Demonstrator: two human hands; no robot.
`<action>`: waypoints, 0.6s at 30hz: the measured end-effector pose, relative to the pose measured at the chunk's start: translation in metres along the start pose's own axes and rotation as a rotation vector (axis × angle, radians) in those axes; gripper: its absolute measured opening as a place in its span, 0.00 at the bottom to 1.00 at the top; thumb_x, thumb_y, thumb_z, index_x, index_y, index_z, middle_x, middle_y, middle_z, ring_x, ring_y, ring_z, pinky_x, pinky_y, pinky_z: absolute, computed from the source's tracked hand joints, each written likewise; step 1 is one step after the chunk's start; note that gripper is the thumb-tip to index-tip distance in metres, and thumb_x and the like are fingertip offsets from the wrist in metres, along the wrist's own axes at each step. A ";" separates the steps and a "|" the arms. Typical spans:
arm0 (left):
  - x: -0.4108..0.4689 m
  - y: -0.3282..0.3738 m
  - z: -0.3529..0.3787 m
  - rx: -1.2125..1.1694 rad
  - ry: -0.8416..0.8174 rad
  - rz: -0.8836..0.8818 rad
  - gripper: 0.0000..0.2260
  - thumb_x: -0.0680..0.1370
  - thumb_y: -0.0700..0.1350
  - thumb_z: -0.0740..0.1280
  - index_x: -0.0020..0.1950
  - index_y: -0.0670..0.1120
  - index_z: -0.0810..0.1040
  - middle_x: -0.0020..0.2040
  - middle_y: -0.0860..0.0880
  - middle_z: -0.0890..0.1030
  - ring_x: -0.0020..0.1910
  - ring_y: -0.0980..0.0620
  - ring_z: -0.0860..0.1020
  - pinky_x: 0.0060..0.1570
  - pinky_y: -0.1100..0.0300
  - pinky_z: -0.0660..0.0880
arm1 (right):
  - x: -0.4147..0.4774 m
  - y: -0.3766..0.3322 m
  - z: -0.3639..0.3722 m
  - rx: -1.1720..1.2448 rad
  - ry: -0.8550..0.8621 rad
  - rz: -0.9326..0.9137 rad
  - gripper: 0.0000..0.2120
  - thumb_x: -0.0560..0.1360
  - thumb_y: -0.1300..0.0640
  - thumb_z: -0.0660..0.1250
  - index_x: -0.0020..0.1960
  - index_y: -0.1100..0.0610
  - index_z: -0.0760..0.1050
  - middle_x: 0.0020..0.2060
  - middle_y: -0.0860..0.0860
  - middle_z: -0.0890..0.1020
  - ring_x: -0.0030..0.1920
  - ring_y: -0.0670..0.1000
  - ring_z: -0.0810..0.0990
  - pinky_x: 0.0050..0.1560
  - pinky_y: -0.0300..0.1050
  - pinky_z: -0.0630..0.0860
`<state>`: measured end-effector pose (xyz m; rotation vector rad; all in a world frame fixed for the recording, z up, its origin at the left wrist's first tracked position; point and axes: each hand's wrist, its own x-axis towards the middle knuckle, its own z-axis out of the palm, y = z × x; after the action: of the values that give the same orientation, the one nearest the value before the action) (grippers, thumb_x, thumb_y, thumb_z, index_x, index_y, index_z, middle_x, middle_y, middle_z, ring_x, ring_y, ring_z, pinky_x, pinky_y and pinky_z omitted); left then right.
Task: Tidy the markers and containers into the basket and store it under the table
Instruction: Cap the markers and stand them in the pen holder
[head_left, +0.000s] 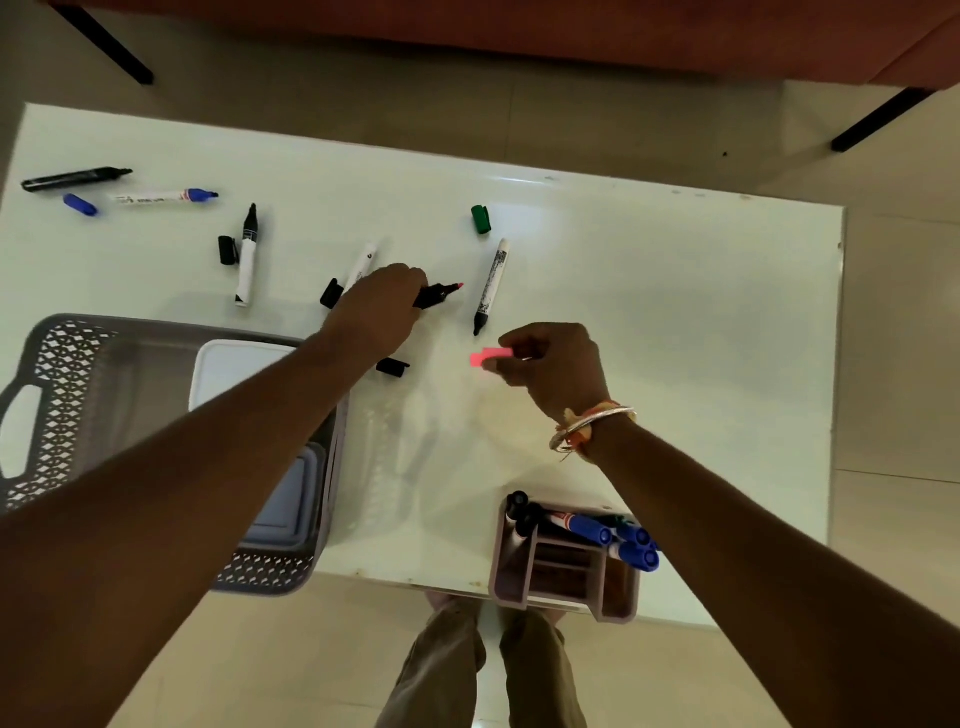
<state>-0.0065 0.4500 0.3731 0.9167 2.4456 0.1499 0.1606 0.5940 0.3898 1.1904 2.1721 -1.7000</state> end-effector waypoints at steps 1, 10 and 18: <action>-0.006 0.002 0.000 -0.092 0.031 0.016 0.10 0.80 0.41 0.66 0.60 0.41 0.76 0.54 0.42 0.76 0.53 0.43 0.77 0.53 0.46 0.73 | -0.001 -0.001 -0.001 0.098 0.042 0.014 0.12 0.65 0.56 0.81 0.46 0.55 0.84 0.35 0.52 0.86 0.36 0.53 0.86 0.47 0.45 0.83; -0.060 0.032 0.013 -0.222 0.245 0.281 0.09 0.77 0.39 0.68 0.57 0.42 0.79 0.51 0.45 0.77 0.43 0.46 0.77 0.44 0.51 0.76 | -0.012 -0.002 -0.011 0.423 0.261 0.107 0.05 0.72 0.62 0.74 0.48 0.59 0.85 0.34 0.54 0.85 0.35 0.54 0.84 0.53 0.58 0.82; -0.080 0.057 0.020 -0.231 0.274 0.273 0.11 0.78 0.40 0.68 0.59 0.43 0.79 0.52 0.47 0.76 0.44 0.49 0.78 0.43 0.59 0.72 | -0.030 0.000 -0.019 0.272 0.232 0.033 0.07 0.73 0.59 0.74 0.50 0.57 0.85 0.32 0.51 0.84 0.38 0.57 0.86 0.53 0.57 0.81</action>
<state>0.0876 0.4411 0.4063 1.1839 2.4635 0.6804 0.1878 0.5960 0.4128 1.5526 2.0736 -1.9808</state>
